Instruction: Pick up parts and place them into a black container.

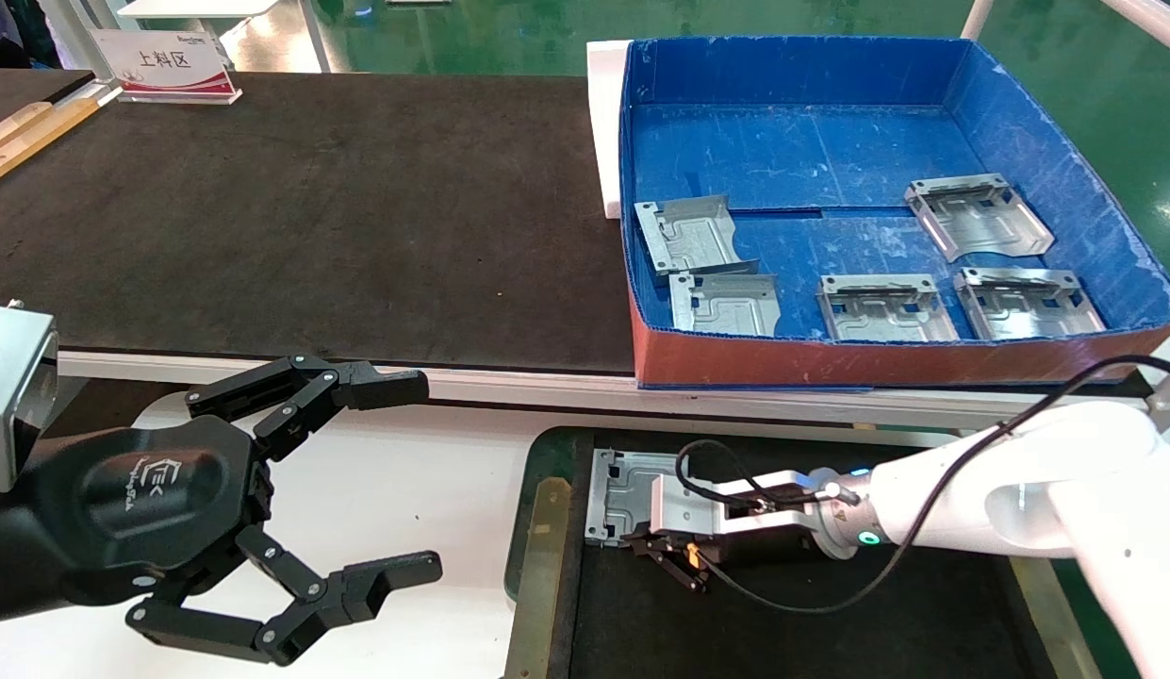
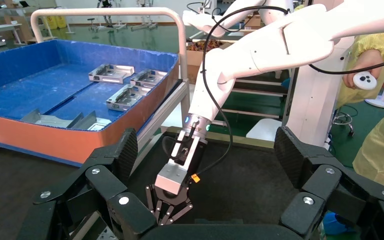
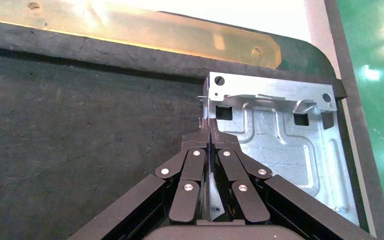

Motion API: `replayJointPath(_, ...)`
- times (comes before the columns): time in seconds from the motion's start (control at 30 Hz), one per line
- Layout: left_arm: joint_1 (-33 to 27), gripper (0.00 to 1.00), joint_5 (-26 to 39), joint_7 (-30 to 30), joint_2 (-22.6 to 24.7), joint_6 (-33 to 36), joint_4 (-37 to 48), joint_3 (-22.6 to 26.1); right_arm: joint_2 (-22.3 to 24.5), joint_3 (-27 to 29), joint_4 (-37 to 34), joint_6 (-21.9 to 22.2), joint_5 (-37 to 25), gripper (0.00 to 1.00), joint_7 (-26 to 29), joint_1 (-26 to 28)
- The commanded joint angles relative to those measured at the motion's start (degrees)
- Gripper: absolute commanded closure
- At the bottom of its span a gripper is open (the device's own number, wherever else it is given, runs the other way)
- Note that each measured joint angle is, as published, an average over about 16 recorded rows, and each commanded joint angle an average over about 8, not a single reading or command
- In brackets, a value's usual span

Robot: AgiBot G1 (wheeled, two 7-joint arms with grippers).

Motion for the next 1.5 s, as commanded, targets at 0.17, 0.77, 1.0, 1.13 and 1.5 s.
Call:
replayJointPath(0.17, 0.0, 0.0, 0.0, 0.0, 0.0, 0.0, 0.0, 0.0, 0.07, -0.12, -0.01, -0.15, -0.17, 0.71, 0.01, -0.03)
replayJointPath(0.77, 0.0, 0.0, 0.0, 0.0, 0.0, 0.0, 0.0, 0.0, 1.0, 0.1, 0.67, -2.75, 0.16, 0.0, -0.22, 0.89)
replayJointPath(1.0, 0.0, 0.0, 0.0, 0.0, 0.0, 0.0, 0.0, 0.0, 3.35, 0.41, 2.35, -11.64, 0.69, 0.0, -0.85, 2.78)
replayJointPath(1.13, 0.0, 0.0, 0.0, 0.0, 0.0, 0.0, 0.0, 0.0, 4.84, 0.86, 3.2, -16.73, 1.4, 0.0, -1.94, 4.27)
replayJointPath(1.5, 0.0, 0.0, 0.0, 0.0, 0.0, 0.0, 0.0, 0.0, 8.92, 2.63, 8.46, -21.43, 5.08, 0.0, -1.96, 7.94)
